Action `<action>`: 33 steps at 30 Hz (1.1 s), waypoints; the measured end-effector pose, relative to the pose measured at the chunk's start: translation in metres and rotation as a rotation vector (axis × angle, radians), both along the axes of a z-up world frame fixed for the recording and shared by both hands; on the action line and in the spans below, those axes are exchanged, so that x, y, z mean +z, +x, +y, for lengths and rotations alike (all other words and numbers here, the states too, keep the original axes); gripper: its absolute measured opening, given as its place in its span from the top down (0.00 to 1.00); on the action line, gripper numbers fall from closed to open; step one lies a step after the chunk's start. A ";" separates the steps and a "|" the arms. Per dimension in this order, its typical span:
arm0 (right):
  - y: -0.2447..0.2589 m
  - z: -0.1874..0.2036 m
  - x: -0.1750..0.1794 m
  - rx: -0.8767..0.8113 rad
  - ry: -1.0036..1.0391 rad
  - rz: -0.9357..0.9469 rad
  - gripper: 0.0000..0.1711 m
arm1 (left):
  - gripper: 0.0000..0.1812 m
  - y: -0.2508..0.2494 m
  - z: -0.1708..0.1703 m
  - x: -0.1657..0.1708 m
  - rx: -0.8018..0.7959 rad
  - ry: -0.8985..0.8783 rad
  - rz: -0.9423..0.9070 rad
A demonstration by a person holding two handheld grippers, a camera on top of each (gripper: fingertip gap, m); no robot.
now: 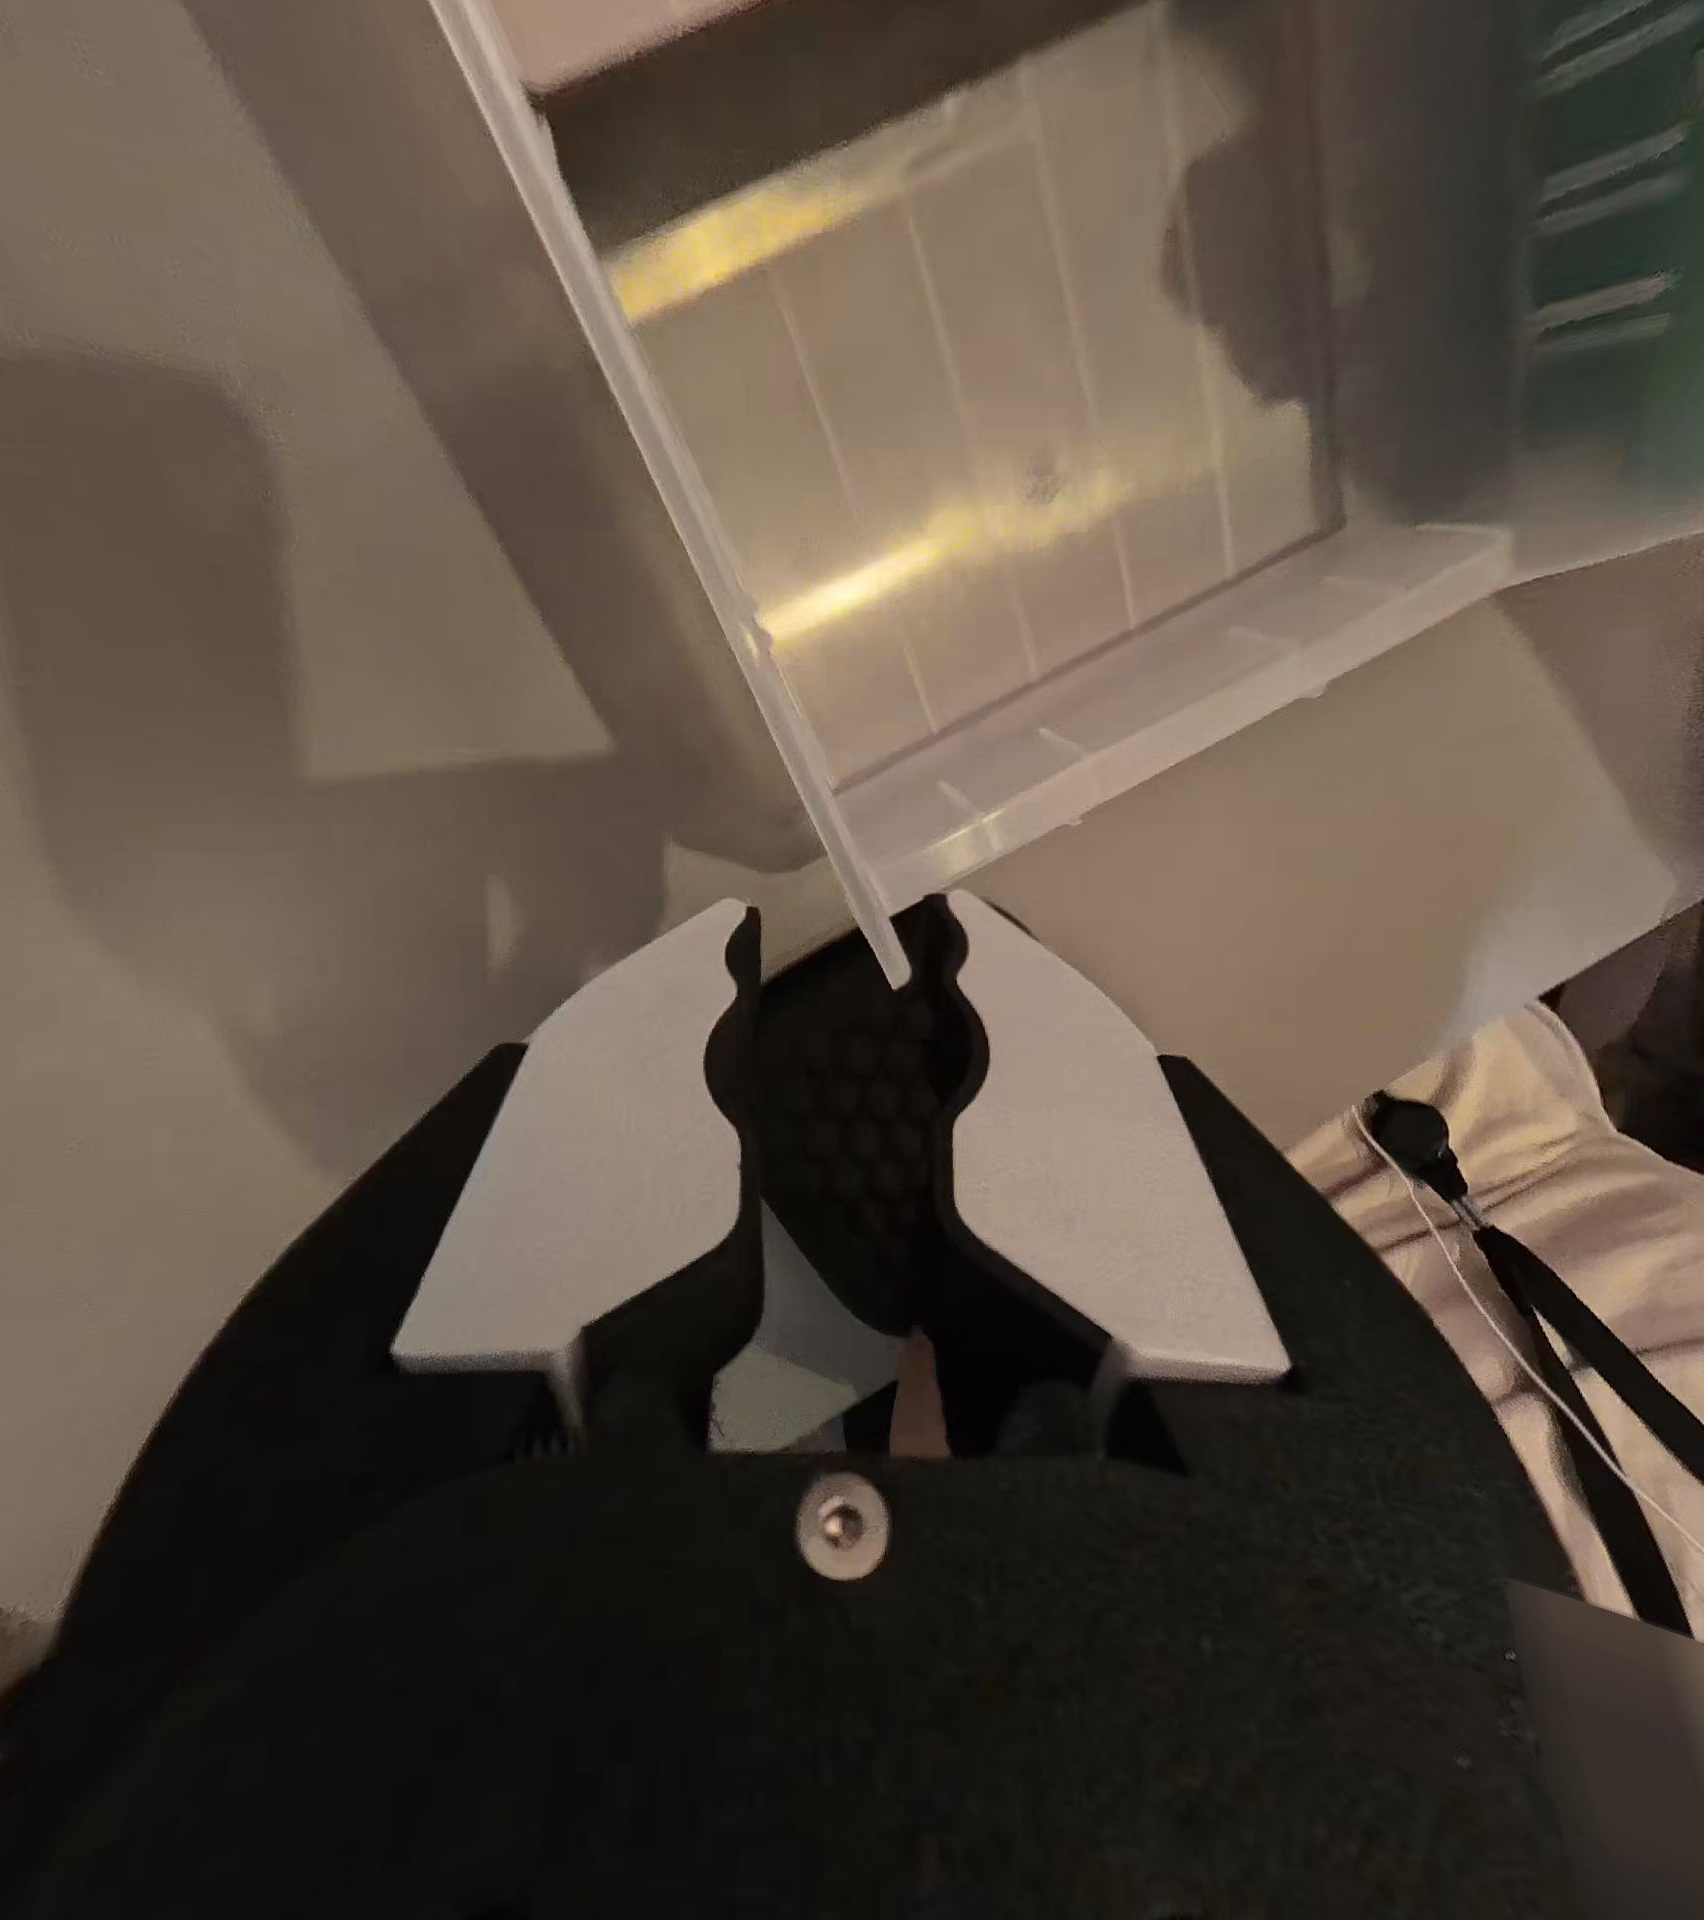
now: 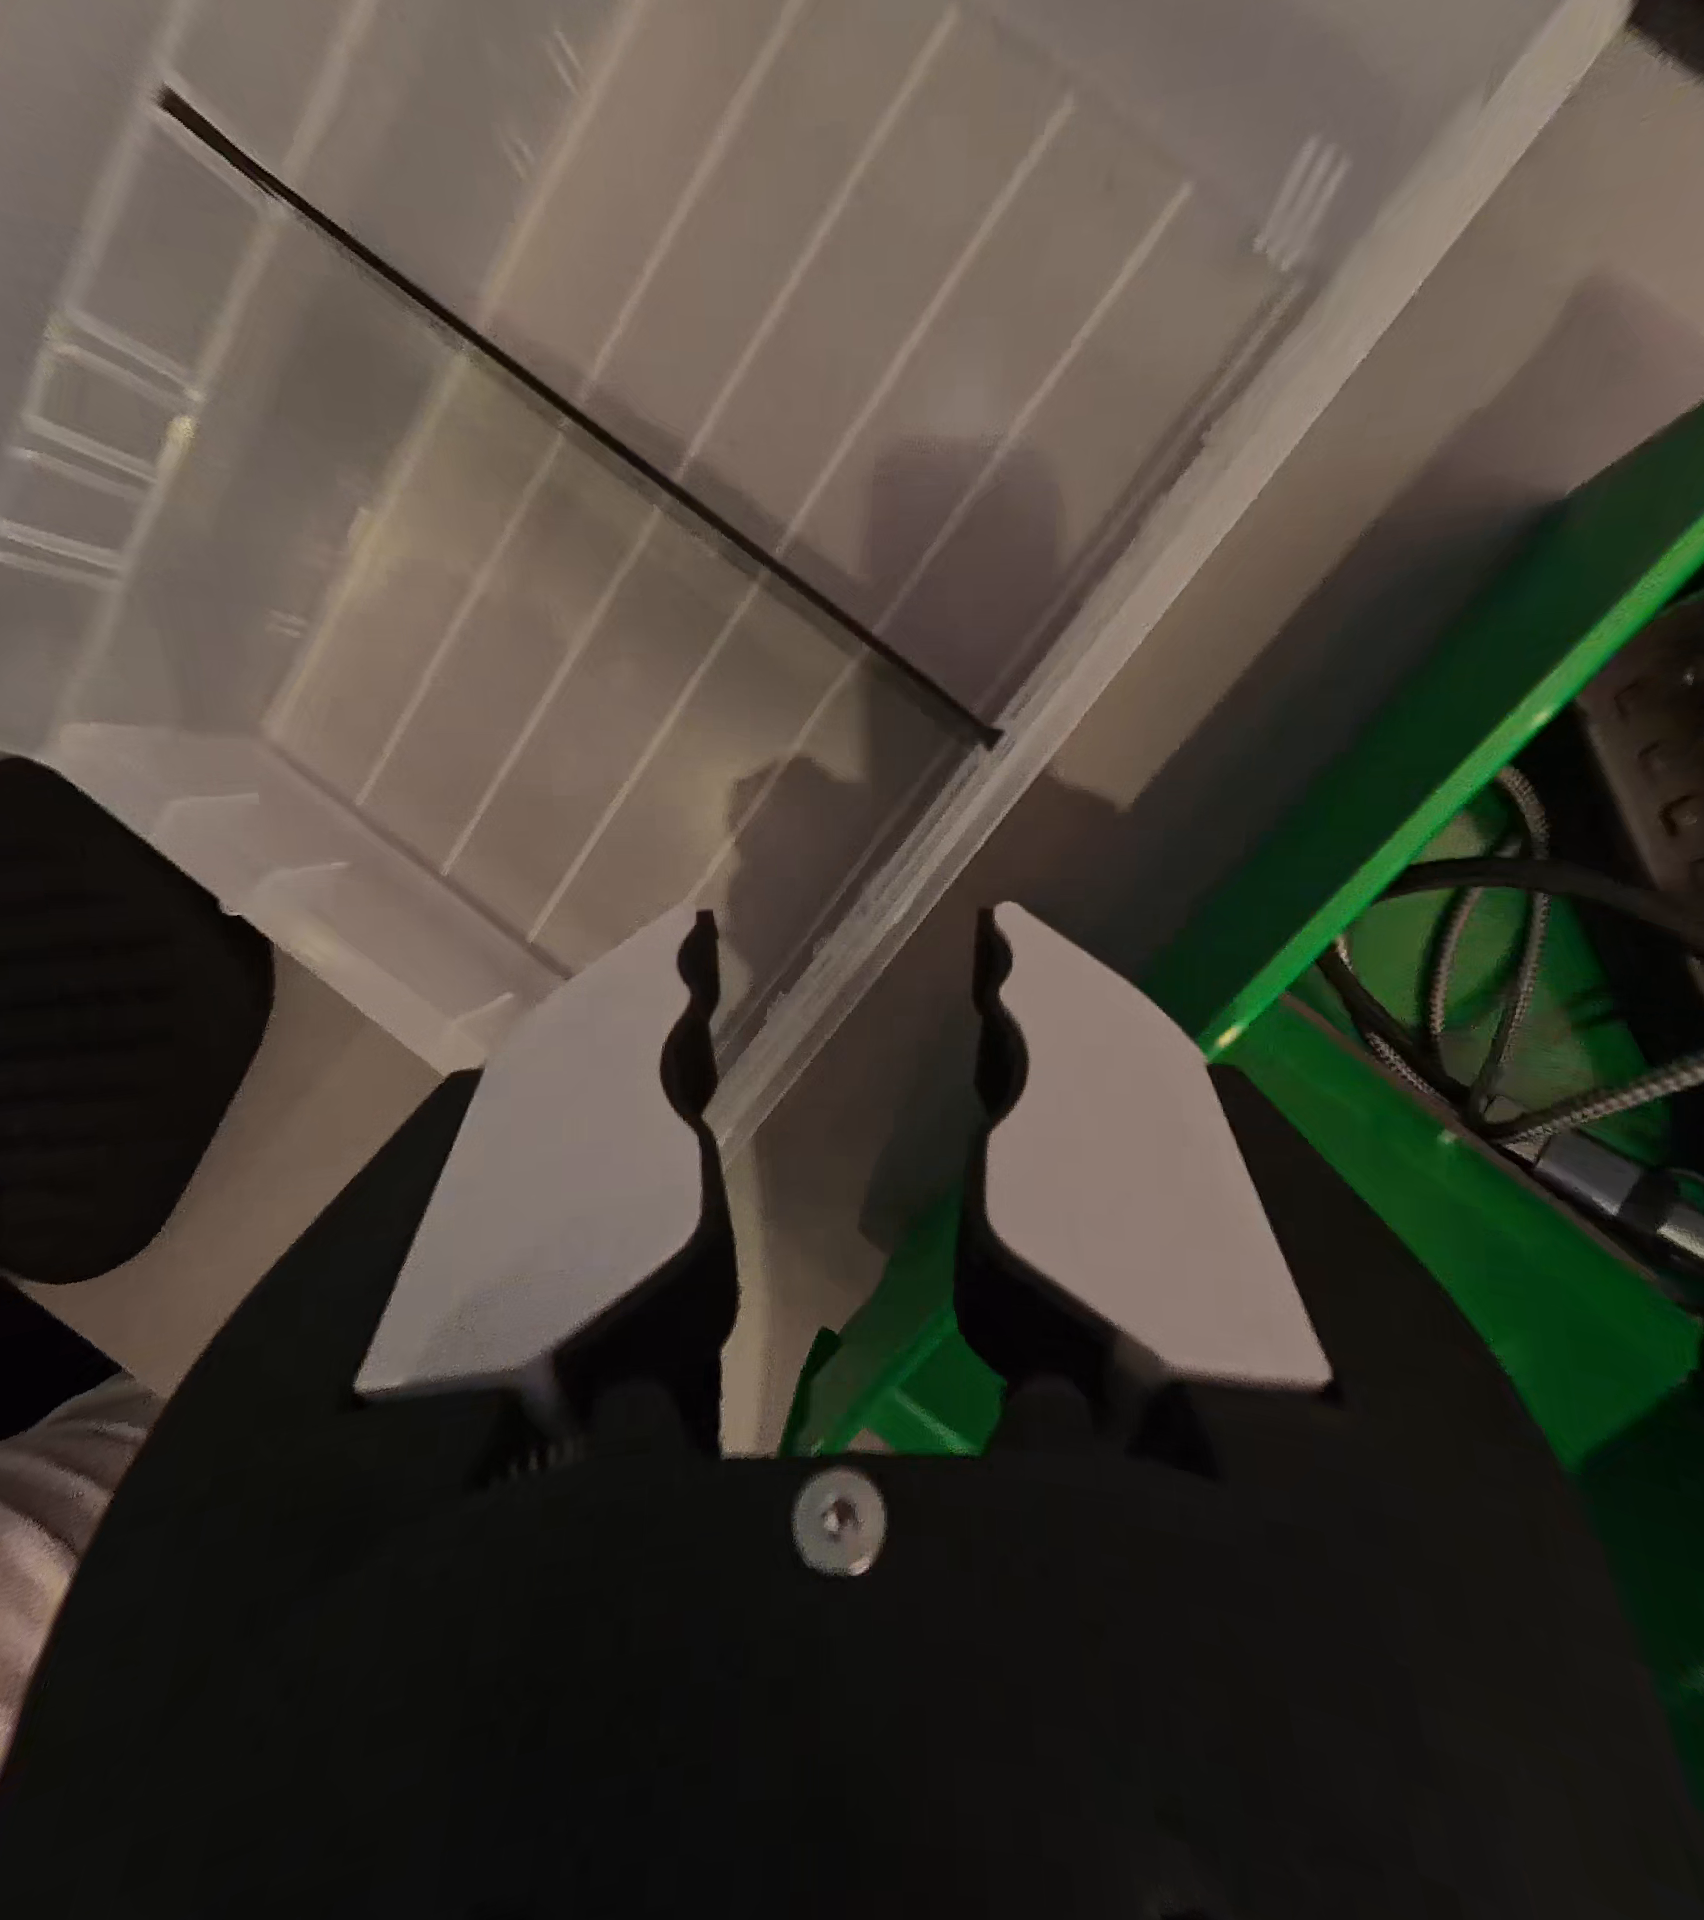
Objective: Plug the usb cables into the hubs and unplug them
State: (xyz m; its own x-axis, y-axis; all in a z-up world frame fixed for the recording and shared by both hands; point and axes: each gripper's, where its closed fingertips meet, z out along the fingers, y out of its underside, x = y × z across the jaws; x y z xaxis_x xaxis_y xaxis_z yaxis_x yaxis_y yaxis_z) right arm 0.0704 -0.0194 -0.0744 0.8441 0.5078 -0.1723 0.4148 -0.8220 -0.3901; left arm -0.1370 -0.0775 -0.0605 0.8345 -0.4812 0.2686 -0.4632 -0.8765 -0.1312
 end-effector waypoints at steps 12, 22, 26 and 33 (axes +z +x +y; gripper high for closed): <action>-0.015 0.008 -0.025 -0.299 -0.115 -0.003 0.76 | 0.86 -0.011 0.027 0.116 0.089 0.584 -0.294; -0.011 0.006 -0.052 -0.273 -0.184 -0.138 0.92 | 0.87 -0.035 0.015 0.147 0.134 0.722 -0.382; -0.012 0.009 -0.052 -0.308 -0.243 -0.060 0.95 | 0.88 -0.037 0.018 0.161 0.153 0.776 -0.437; -0.025 -0.001 -0.032 -0.265 -0.342 0.035 0.95 | 0.85 -0.043 0.006 0.225 0.208 1.059 -0.624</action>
